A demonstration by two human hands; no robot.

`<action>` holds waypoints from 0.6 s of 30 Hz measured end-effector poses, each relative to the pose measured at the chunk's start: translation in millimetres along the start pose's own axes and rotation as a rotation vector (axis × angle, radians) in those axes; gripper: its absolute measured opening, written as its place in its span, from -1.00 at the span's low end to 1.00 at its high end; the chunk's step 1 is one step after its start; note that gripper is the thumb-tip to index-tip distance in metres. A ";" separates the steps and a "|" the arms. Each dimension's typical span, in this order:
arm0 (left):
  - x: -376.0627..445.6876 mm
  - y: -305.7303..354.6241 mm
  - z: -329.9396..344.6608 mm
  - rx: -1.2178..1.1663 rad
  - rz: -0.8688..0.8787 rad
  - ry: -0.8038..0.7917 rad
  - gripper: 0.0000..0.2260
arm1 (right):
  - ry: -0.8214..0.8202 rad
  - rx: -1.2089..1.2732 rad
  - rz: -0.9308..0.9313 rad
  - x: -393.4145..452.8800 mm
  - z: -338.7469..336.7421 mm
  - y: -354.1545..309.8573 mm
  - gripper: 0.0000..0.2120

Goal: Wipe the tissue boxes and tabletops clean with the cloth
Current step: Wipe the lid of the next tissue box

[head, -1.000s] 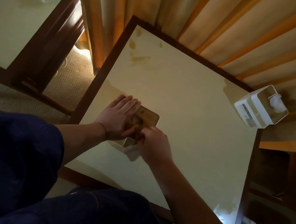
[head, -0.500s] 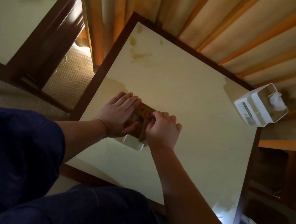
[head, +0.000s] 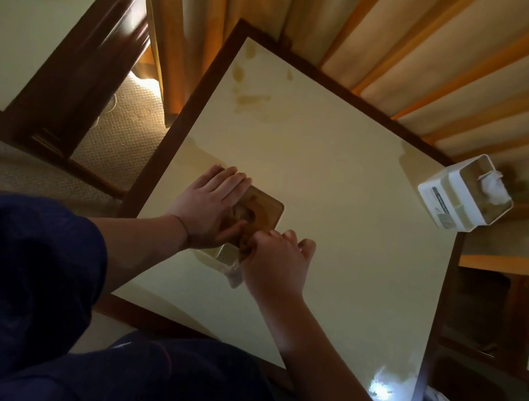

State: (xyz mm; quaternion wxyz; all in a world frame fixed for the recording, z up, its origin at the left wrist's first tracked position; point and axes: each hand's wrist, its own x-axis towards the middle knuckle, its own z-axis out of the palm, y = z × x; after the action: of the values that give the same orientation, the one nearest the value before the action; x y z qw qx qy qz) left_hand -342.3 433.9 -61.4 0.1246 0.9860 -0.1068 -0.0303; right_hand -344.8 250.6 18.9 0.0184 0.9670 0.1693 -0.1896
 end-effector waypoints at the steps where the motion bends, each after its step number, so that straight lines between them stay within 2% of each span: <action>1: 0.4 -0.1 0.4 -0.009 -0.002 0.005 -0.26 | -0.030 0.001 0.006 4.4 -5.5 -0.2 -0.76; 3: 1.3 0.1 -0.2 -0.021 -0.002 0.017 -0.26 | -0.068 0.056 0.042 13.8 -14.6 -1.5 -0.74; 7: 0.4 -0.9 -1.1 -0.043 0.010 0.027 -0.24 | 0.010 0.045 0.085 39.2 -26.1 -0.4 -0.88; 12: -0.5 0.0 -1.1 -0.046 0.024 0.055 -0.25 | 0.090 0.005 0.155 69.3 -25.1 0.3 -0.86; 18: 0.7 0.7 -2.7 -0.027 -0.003 0.014 -0.23 | 0.232 0.056 0.203 40.9 5.1 -5.6 -0.78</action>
State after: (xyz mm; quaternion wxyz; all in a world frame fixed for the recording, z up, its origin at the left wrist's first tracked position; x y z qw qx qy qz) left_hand -341.5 433.7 -58.6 0.1384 0.9846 -0.1041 -0.0248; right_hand -312.9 268.4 -0.9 -0.0090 0.9947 0.0662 -0.0782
